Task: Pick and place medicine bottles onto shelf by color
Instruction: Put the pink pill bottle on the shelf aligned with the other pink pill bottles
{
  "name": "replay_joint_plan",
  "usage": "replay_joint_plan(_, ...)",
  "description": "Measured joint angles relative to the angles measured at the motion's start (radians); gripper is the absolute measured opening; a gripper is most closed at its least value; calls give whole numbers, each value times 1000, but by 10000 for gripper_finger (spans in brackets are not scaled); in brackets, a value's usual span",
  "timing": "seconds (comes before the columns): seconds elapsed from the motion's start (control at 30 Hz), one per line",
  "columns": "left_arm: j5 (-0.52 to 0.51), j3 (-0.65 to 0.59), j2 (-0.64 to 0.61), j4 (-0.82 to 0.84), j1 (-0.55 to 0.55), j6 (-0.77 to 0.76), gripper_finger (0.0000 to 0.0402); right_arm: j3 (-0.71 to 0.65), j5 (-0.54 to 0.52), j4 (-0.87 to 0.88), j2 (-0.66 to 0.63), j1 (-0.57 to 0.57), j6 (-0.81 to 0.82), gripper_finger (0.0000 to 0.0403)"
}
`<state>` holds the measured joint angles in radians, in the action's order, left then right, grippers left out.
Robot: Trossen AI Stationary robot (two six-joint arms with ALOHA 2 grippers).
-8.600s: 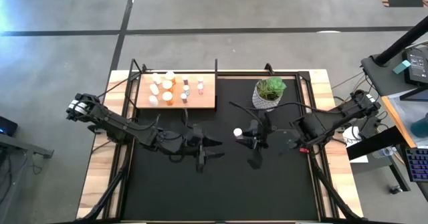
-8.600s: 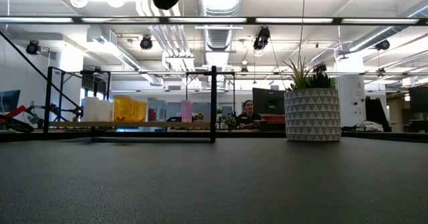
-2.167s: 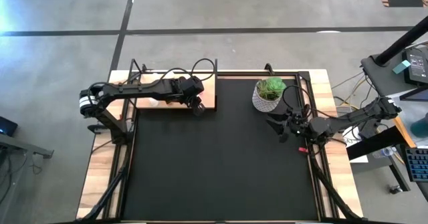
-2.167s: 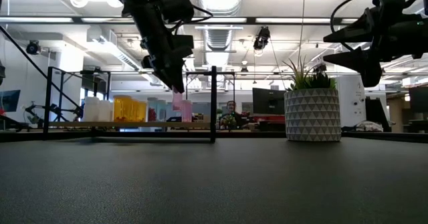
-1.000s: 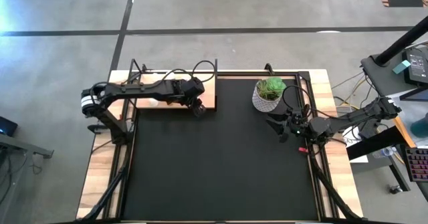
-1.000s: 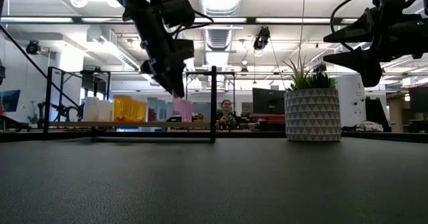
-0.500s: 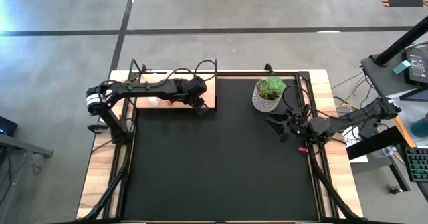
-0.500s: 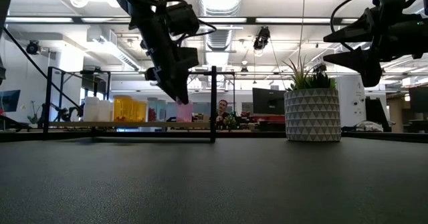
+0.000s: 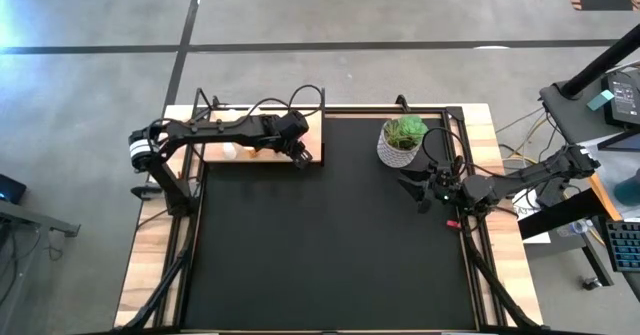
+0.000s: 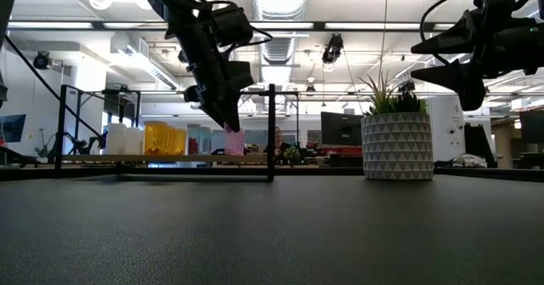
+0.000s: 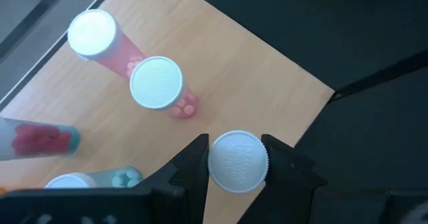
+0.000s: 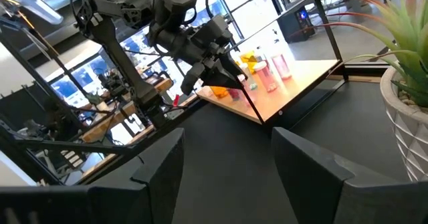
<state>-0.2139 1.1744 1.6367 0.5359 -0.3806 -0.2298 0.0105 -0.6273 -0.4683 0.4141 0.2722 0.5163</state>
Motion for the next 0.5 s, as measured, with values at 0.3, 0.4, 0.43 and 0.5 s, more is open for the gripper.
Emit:
replay_joint_plan(0.3, 0, -1, 15, -9, -6, -23, 118, 0, 0, 0, 0, 0, 0, 215)
replay_joint_plan(0.4, 2, -2, 19, 0, -6, -26, 129, 0, 0, 0, 0, 0, 0, 215)
replay_joint_plan(0.43, 2, -2, 20, 2, -8, -26, 132, 0, 0, 0, 0, 0, 0, 215)
replay_joint_plan(0.5, 1, -1, 19, -3, -10, -26, 139, 0, 0, 0, 0, 0, 0, 215)
